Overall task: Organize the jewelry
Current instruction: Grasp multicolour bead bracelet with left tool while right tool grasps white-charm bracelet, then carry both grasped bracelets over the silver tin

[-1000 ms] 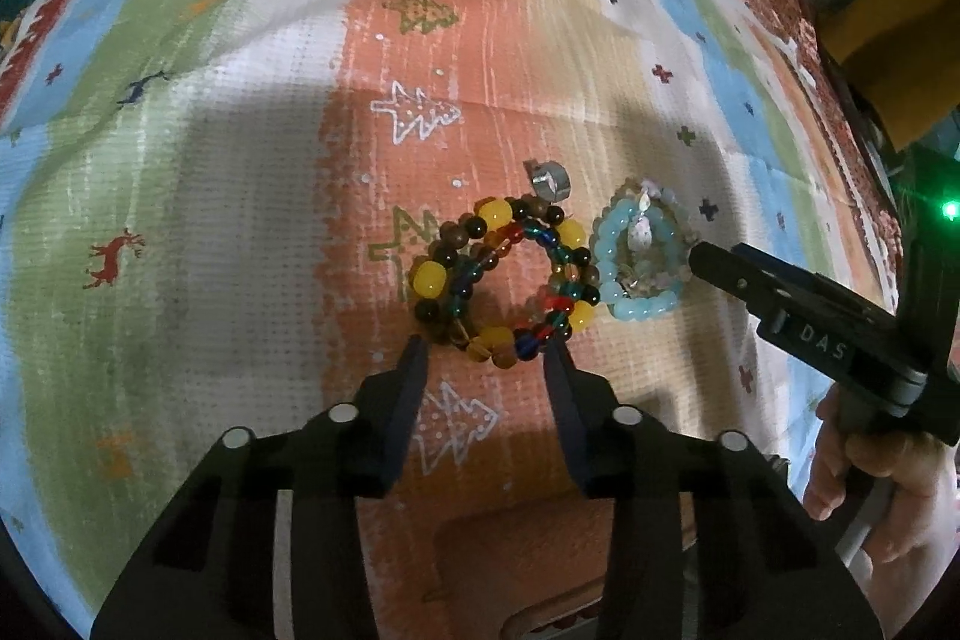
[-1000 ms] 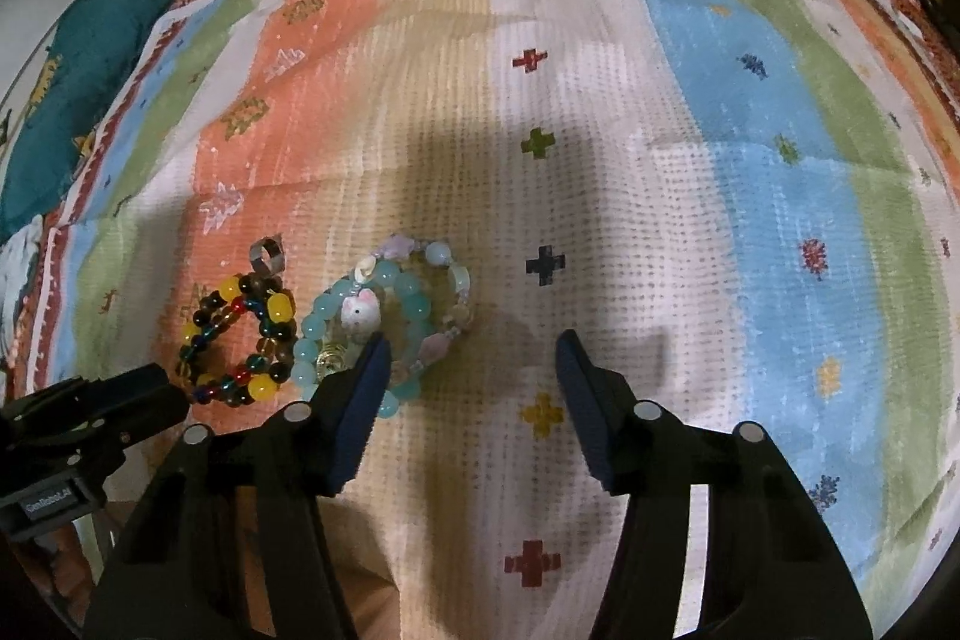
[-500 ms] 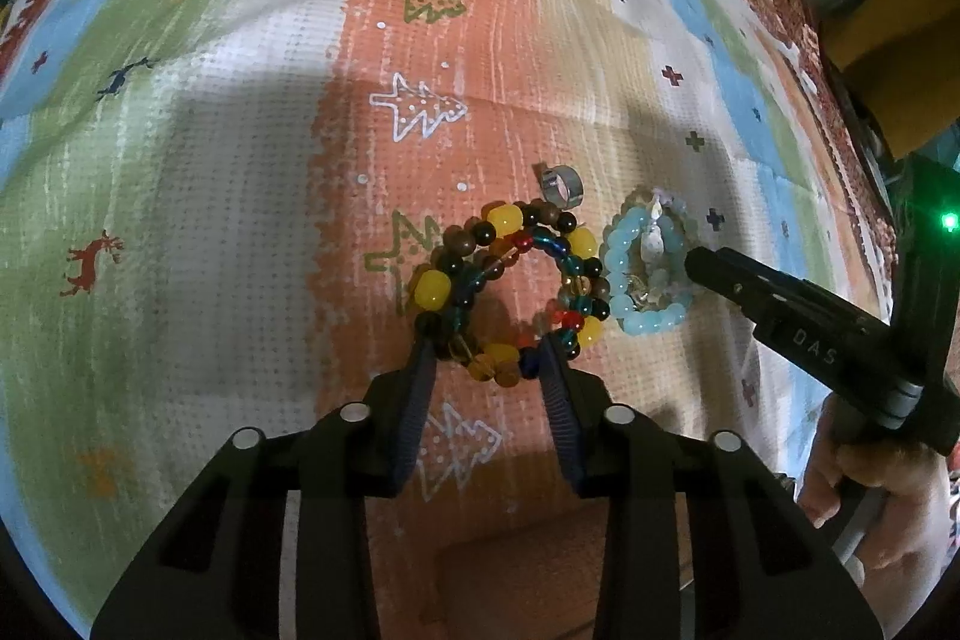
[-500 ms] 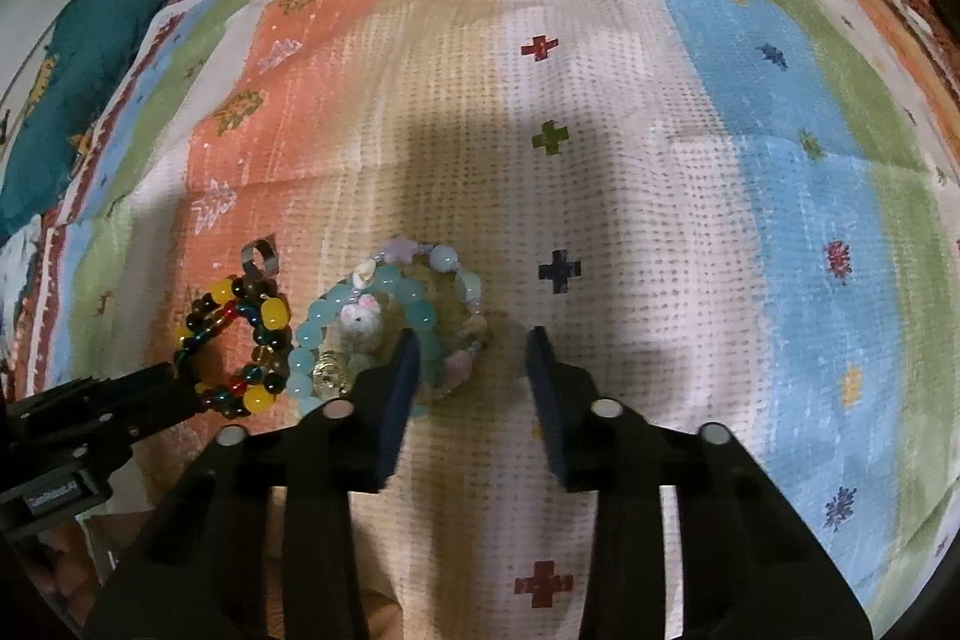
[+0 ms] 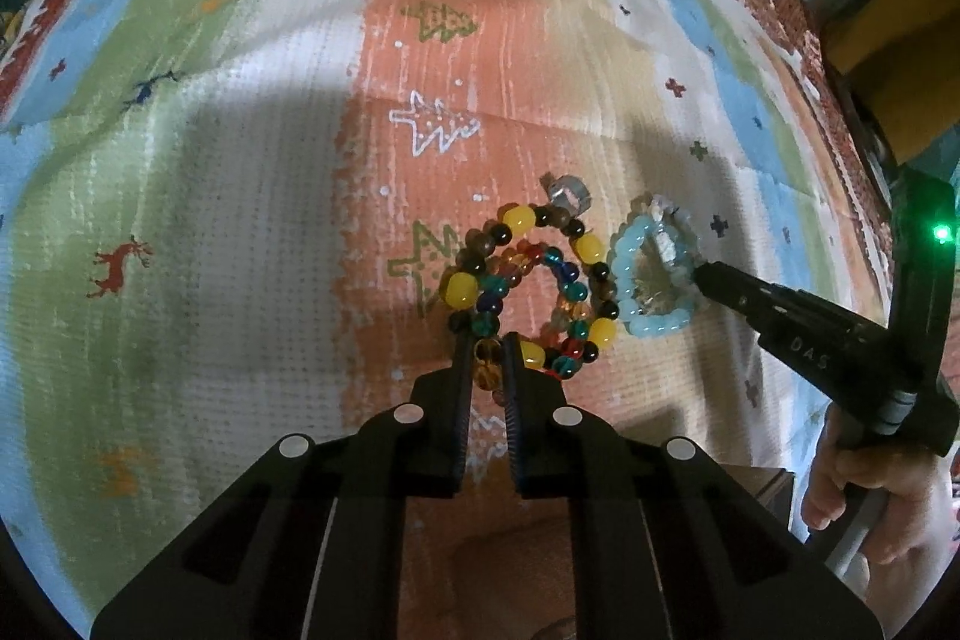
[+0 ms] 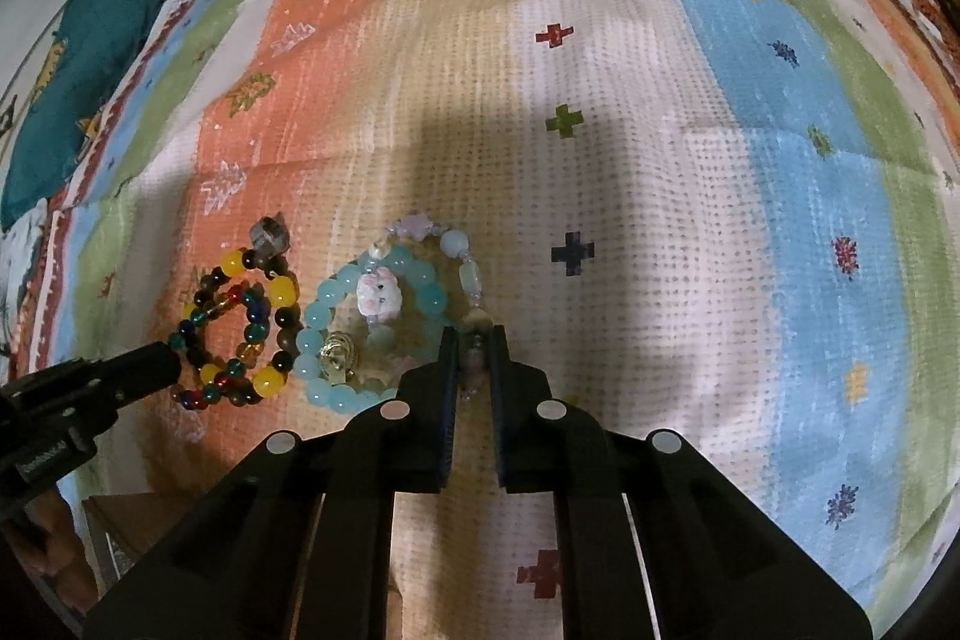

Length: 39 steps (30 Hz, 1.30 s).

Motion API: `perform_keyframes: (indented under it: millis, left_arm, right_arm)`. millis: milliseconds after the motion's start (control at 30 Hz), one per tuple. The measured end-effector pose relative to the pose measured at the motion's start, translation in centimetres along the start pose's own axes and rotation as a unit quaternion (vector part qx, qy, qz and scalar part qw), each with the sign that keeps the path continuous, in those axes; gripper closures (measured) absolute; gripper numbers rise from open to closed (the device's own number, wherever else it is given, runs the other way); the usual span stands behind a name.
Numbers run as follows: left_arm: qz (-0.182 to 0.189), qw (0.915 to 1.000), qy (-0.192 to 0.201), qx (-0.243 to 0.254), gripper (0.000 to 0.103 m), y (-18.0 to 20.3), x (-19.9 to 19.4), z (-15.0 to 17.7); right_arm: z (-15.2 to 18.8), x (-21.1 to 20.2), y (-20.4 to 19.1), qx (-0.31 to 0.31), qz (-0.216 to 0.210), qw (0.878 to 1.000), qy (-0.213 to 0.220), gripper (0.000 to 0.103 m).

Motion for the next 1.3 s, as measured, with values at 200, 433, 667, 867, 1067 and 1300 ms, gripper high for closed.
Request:
perform_keyframes:
  millis: [200, 433, 667, 867, 1067, 1300]
  left_arm:
    - [0.002, 0.9998, 0.015, 0.013, 0.094, 0.7, -1.4, -0.4]
    - [0.018, 0.9993, 0.029, 0.018, 0.094, 1.7, -3.4, -0.7]
    - [0.014, 0.9989, 0.041, 0.018, 0.094, 1.7, -4.4, -0.4]
    - [0.022, 0.9981, 0.055, 0.018, 0.094, 2.1, -5.9, -0.6]
    - [0.027, 0.9974, 0.063, 0.02, 0.094, 2.6, -6.9, -0.4]
    - [0.029, 0.9965, 0.074, 0.025, 0.094, 3.2, -8.0, 0.2]
  right_arm:
    - [-0.1, -1.0, -0.3, -0.012, 0.006, 1.0, 0.007, 0.092]
    - [-0.6, -3.4, -1.3, -0.026, 0.005, 0.999, 0.03, 0.092]
    - [-0.4, -5.4, -2.5, -0.047, 0.011, 0.998, 0.046, 0.092]
    - [-0.2, -6.5, -3.0, -0.052, 0.009, 0.997, 0.055, 0.092]
    - [0.1, -7.8, -3.7, -0.058, 0.006, 0.996, 0.064, 0.092]
    - [0.3, -9.6, -4.5, -0.063, 0.001, 0.995, 0.08, 0.092]
Point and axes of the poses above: each gripper's, at about its wrist camera, not at the fingertips, and x roughly the way its jaws point, y to its right, z to its underside, the point moved 10 cm from there along x, roughly the way its jaws point, and after that the axes turned 10 degrees about -x, right-handed, at the moved point
